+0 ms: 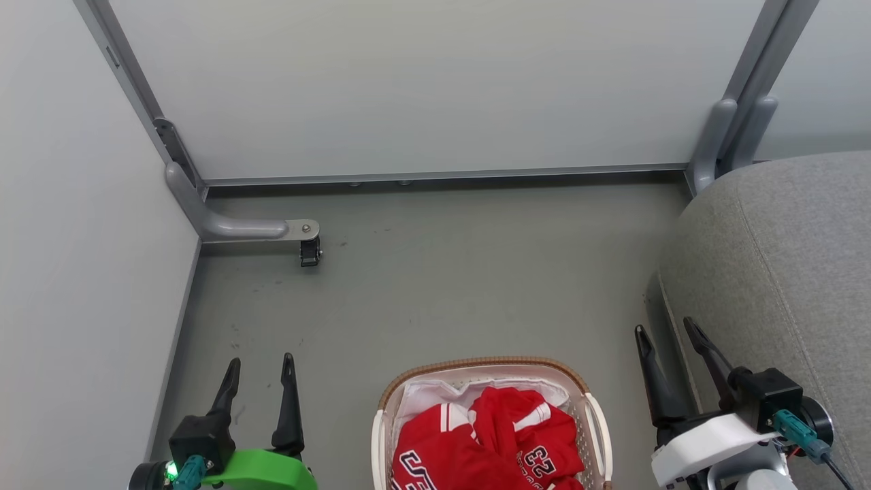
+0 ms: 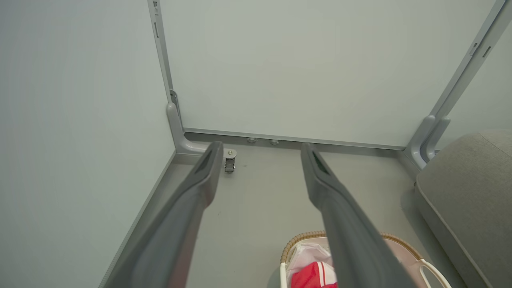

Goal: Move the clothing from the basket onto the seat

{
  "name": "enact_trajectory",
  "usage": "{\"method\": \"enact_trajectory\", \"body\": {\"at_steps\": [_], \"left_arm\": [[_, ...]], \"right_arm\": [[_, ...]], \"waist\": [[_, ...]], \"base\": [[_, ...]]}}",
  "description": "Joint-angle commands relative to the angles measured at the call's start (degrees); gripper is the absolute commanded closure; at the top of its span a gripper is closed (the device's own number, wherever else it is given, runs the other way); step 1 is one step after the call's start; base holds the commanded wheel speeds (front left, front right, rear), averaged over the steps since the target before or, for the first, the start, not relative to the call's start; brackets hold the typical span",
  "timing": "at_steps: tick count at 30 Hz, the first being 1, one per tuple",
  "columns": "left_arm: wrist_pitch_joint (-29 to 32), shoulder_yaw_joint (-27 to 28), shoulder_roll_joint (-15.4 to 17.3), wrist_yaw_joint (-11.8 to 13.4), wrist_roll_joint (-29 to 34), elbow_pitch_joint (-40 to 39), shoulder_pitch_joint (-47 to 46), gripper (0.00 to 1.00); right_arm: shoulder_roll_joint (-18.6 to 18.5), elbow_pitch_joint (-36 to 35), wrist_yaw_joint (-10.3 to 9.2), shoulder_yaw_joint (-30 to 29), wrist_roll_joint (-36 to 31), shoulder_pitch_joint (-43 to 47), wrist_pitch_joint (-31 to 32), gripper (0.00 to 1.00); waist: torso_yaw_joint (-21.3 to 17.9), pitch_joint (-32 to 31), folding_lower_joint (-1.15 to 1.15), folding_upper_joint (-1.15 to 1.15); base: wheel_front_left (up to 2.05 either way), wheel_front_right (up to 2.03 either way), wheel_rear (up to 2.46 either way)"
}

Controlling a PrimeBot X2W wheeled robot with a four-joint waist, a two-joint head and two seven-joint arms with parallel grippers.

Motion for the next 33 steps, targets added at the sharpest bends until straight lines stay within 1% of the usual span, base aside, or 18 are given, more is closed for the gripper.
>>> {"method": "enact_trajectory", "body": {"at_steps": [1, 16, 20, 26, 29, 33], "left_arm": [[-0.02, 0.07, 0.4, 0.3, 0.01, 0.07, 0.32, 0.0], [-0.02, -0.74, 0.39, 0.23, -0.05, 0.37, -0.31, 0.0], [-0.02, -2.11, 0.37, -0.37, 0.77, 0.8, -1.28, 0.0], [-0.01, -5.44, 0.36, -1.49, 3.13, 2.35, -6.26, 0.0], [0.0, -8.13, 0.38, -2.21, 4.59, 5.46, -11.4, 0.0], [0.0, -11.98, 0.36, -2.99, 5.01, 10.54, -18.36, 0.0]], "right_arm": [[-0.34, 0.17, -0.04, -0.04, 0.07, 0.46, -0.28, 0.0], [-0.34, 0.24, -0.04, -0.31, 0.11, -0.1, -0.28, 0.0], [-0.34, -0.06, -0.04, -0.49, -0.1, -0.52, -0.28, 0.0], [-0.35, -1.16, -0.04, -1.82, -0.91, -2.56, -0.28, 0.0], [-0.34, -1.88, -0.04, -3.31, -1.32, -4.64, -0.28, 0.0], [-0.31, -2.91, -0.04, -4.69, -1.86, -7.24, -0.28, 0.0]], "waist": [[-0.03, 0.01, 0.0, 0.49], [0.01, 0.37, 0.0, 0.49], [0.1, 1.03, 0.0, 0.49], [0.19, 5.26, 0.0, 0.49], [0.07, 8.93, 0.0, 0.49], [-0.78, 13.96, 0.0, 0.49]], "base": [[0.0, 0.0, 0.0], [0.0, 0.0, 0.0], [0.0, 0.0, 0.0], [0.0, 0.0, 0.0], [0.0, 0.0, 0.0], [0.0, 0.0, 0.0]]}}
